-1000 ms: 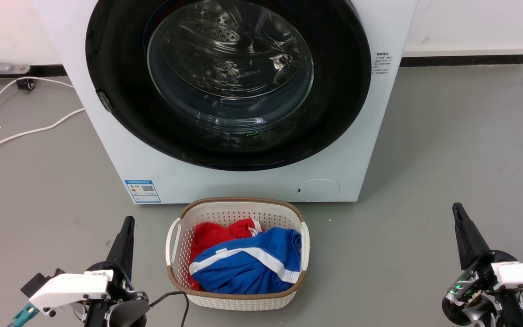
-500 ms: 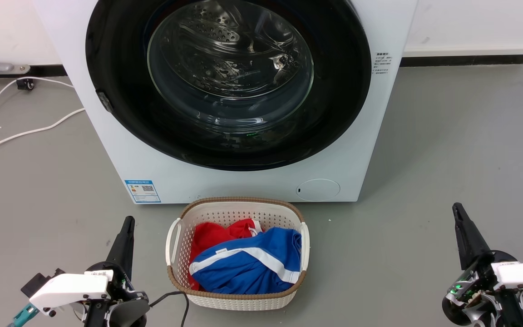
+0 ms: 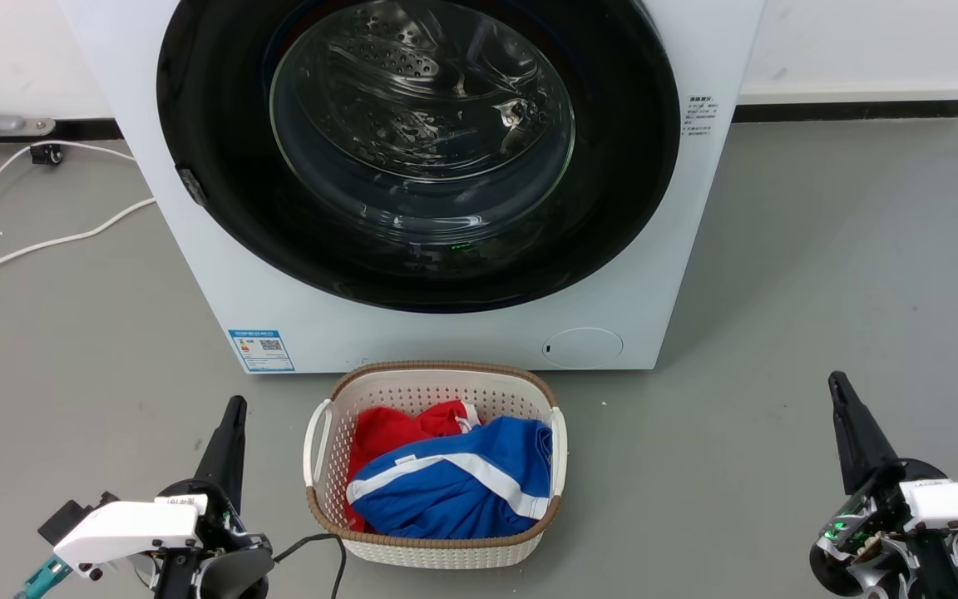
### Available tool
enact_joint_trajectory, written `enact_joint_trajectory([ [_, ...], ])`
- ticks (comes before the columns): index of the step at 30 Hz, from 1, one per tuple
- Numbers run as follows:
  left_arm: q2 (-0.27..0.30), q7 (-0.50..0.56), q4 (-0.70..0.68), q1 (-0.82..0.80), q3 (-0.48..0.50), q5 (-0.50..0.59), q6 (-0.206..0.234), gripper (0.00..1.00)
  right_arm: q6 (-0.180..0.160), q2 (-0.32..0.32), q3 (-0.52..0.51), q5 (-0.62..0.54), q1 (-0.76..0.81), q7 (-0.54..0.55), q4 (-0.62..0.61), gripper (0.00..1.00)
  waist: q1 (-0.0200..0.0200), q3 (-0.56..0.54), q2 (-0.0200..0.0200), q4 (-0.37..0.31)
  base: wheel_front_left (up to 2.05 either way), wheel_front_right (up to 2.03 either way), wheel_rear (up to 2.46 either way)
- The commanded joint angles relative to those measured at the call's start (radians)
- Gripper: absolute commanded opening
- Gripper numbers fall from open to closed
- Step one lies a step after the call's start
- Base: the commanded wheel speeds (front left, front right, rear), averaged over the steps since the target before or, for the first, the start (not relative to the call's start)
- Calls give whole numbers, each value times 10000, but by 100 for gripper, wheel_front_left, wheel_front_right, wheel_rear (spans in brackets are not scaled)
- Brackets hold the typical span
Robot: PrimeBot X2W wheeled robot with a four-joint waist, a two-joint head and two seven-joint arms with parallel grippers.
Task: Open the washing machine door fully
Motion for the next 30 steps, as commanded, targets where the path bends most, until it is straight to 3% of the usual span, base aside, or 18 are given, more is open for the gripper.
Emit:
enact_joint_trajectory([
  [1, -2, 0, 0, 0, 0, 2, 0, 100, 0, 0, -4, -2, 0, 2, 0, 100, 0, 0, 0, 0, 0, 0, 0],
  [16, 20, -500, -223, 224, -708, 267, 3, 100, 1, -18, 471, -370, 362, -545, -298, 100, 0, 16, 0, 3, 0, 0, 0],
  [23, 161, -891, -468, 157, -1026, 1168, 1, 100, 3, -108, 657, -1219, 392, -881, -615, 100, 0, 53, 0, 6, 0, 0, 0],
  [30, 57, -1186, -694, 177, -1010, 2662, -2, 100, 5, -182, 776, -2766, 458, -1175, -947, 100, 0, 84, 0, 16, 0, 0, 0],
])
